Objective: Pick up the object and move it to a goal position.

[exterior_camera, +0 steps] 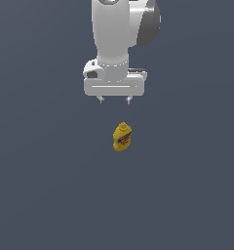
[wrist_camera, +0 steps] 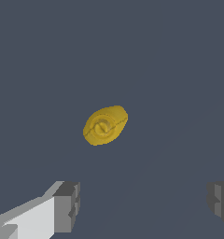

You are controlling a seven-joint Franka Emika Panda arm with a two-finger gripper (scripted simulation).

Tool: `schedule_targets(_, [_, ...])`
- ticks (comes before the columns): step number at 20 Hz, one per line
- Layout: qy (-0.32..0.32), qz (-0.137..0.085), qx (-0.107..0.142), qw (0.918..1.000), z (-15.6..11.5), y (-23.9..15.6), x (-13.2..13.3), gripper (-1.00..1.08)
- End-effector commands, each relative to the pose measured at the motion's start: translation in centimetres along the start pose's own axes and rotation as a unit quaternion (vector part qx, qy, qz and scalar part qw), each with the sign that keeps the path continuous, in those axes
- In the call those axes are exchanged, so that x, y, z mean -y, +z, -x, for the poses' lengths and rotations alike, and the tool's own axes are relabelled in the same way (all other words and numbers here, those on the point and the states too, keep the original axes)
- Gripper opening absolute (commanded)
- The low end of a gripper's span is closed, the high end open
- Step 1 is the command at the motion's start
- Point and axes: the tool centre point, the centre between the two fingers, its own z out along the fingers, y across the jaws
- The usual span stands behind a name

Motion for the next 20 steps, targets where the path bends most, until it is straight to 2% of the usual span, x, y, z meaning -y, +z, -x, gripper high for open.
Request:
schedule_targets(1, [0.000, 0.000, 0.000, 1.0000, 0.0, 0.0, 0.0, 1.00])
schedule_targets(10, [-0.009, -0.008, -0.012, 0.9999, -1.0, -1.1, 1.0, 1.00])
schedule_targets(20, [-0.004, -0.008, -0.012, 0.9999, -1.0, -1.0, 1.0, 1.00])
